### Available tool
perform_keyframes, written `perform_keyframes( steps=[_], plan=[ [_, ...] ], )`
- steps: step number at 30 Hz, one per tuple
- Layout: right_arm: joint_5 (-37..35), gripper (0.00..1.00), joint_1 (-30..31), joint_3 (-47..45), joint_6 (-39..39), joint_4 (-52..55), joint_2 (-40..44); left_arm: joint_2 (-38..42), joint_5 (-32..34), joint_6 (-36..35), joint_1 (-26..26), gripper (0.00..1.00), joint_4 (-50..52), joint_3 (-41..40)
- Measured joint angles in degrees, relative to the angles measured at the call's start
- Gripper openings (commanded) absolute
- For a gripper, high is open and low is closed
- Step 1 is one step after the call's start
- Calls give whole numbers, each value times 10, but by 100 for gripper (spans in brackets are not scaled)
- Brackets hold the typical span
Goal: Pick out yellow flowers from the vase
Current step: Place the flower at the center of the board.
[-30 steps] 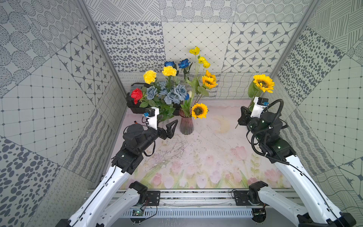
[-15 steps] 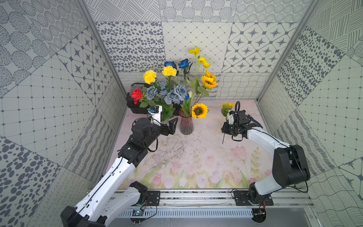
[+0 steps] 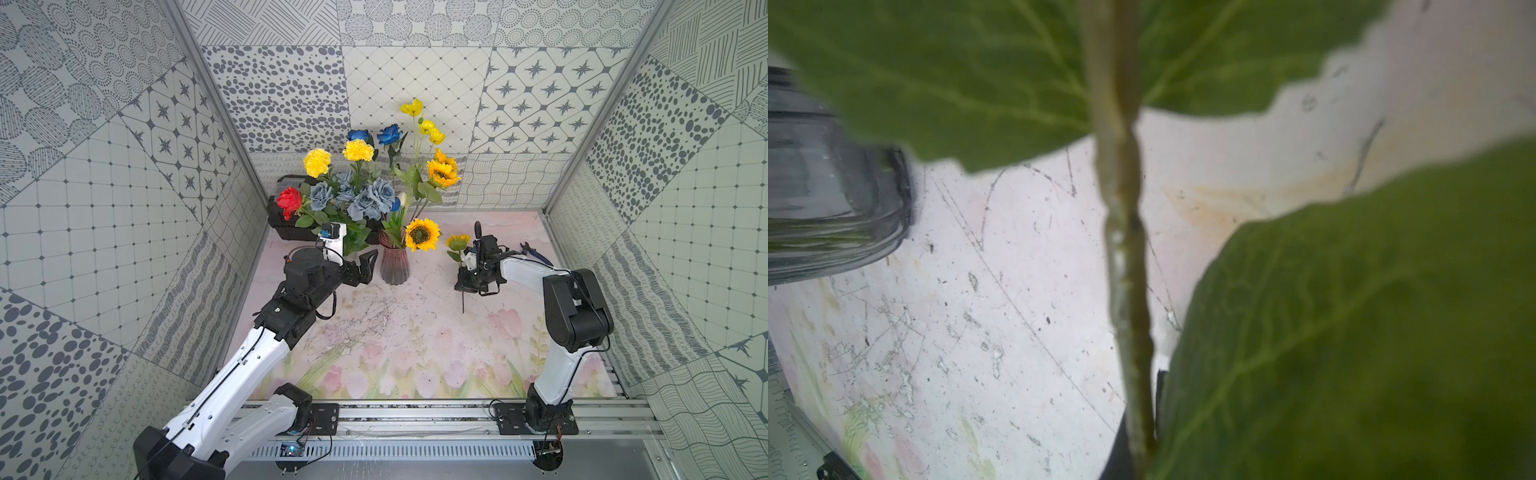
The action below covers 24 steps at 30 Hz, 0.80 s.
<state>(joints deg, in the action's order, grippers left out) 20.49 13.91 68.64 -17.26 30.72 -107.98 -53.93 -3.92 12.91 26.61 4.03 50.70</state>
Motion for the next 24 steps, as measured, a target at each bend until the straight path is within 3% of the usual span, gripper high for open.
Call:
perform_keyframes(
  steps=[2,5,8,18,20,21,22,24],
  plan=[
    [-3,2,0,19,8,8,-15,0,0,0,0,98,0,0],
    [-10,22,0,29,16,12,-26,1,0,0,0,98,0,0],
    [-12,33,0,29,25,20,-28,4,0,0,0,98,0,-2],
    [-15,45,0,30,30,22,-23,5,4,0,0,98,0,-4],
    [-17,57,0,30,30,27,-19,5,5,0,0,98,0,-5],
    [-17,69,0,29,31,29,-16,5,7,0,0,98,0,-5],
    [-21,93,0,27,31,29,-10,5,7,0,0,98,0,-5],
    [-27,98,0,16,28,28,9,4,8,0,0,98,0,-6]
  ],
)
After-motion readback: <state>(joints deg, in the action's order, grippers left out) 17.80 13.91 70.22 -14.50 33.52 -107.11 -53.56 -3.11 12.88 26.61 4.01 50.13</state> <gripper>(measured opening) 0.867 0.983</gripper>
